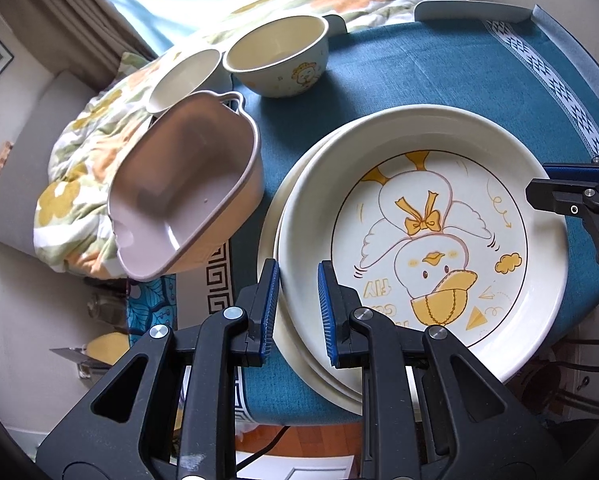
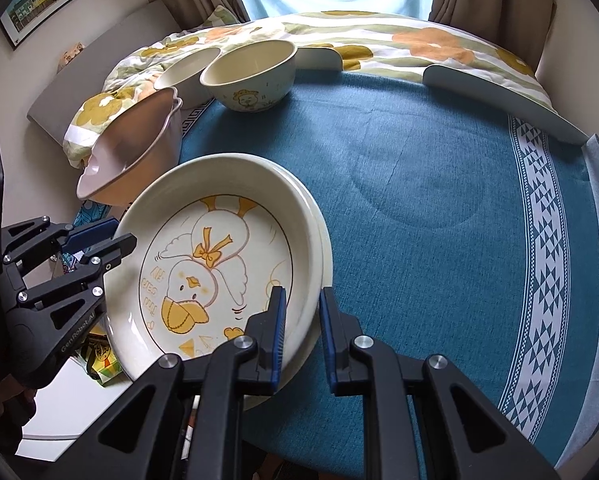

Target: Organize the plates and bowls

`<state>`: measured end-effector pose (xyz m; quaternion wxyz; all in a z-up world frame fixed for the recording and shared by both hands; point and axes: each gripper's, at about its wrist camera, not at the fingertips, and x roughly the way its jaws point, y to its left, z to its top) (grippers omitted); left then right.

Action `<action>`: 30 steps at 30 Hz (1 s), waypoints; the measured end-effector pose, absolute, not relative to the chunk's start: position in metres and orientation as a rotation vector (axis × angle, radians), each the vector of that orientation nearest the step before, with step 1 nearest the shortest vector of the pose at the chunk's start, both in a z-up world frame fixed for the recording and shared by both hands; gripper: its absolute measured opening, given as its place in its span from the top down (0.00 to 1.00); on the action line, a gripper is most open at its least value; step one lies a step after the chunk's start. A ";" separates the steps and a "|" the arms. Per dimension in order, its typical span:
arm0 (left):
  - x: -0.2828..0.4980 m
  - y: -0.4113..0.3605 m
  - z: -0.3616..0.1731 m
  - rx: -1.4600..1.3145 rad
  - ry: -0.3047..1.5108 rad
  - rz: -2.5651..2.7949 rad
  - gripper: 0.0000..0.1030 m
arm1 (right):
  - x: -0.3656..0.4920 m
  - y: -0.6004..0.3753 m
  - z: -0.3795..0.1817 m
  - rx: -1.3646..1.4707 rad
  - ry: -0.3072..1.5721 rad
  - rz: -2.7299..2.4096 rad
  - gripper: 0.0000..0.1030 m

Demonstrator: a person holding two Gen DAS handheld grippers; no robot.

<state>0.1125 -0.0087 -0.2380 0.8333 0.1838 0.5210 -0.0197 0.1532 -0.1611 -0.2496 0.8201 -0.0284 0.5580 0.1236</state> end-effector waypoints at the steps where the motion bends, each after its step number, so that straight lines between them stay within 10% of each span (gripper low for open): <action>1: 0.112 -0.008 -0.238 0.385 1.105 -0.043 0.84 | 0.153 -0.160 -0.249 -0.066 1.187 0.263 0.85; 10: 0.117 0.004 -0.212 0.285 1.102 -0.032 0.75 | 0.154 -0.170 -0.227 0.013 1.146 0.277 0.85; 13: 0.117 0.014 -0.184 0.218 1.043 -0.004 0.11 | 0.157 -0.176 -0.204 0.032 1.095 0.272 0.71; 14: 0.114 0.018 -0.172 0.189 1.000 0.003 0.00 | 0.158 -0.178 -0.196 0.034 1.071 0.275 0.36; 15: 0.113 0.022 -0.161 0.161 0.972 0.001 0.00 | 0.158 -0.180 -0.187 0.036 1.042 0.281 0.00; 30: 0.146 0.151 -0.138 -0.262 1.012 0.131 0.01 | 0.239 -0.096 -0.144 -0.105 1.077 0.533 0.00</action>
